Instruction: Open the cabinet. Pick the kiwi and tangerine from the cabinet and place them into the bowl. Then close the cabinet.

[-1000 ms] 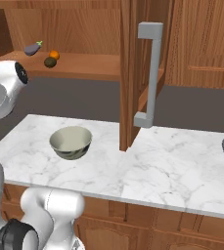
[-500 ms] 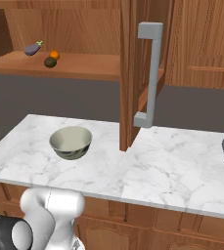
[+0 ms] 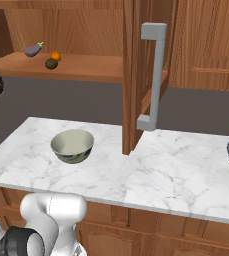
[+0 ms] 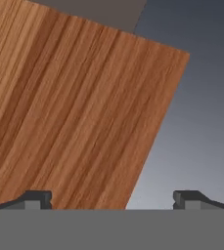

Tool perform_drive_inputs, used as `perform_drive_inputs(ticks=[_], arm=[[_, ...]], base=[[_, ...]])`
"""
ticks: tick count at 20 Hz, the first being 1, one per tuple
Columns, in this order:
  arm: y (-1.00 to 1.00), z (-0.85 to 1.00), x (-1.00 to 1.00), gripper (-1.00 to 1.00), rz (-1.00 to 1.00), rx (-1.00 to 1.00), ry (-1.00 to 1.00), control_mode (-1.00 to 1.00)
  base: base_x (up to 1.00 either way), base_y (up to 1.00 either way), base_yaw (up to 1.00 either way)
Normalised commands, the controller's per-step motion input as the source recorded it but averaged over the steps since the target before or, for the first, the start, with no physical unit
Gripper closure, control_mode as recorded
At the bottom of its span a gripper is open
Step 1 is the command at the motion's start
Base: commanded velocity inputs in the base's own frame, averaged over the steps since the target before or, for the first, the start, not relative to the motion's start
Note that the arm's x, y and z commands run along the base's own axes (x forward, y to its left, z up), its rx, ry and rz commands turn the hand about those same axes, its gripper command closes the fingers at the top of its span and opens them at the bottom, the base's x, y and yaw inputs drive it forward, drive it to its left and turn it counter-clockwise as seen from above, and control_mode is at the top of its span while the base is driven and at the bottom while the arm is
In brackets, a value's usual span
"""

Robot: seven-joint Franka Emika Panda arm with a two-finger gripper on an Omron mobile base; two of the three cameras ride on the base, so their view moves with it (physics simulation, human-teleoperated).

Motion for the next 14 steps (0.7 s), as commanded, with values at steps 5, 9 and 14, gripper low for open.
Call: perform_drive_inputs(ticks=[5, 9, 14], arm=[[-1.0, 0.52, 0.0, -1.0, -0.1, -0.09, 0.0, -1.0], [-0.75, -0.16, -0.19, -1.0, -0.01, -0.43, -0.05, -1.0], [-0.08, -0.89, -0.36, -1.0, 0.11, -0.65, -0.35, -1.0]], base=[[0.0, 0.0, 0.0], [0.0, 0.0, 0.0], [0.0, 0.0, 0.0]])
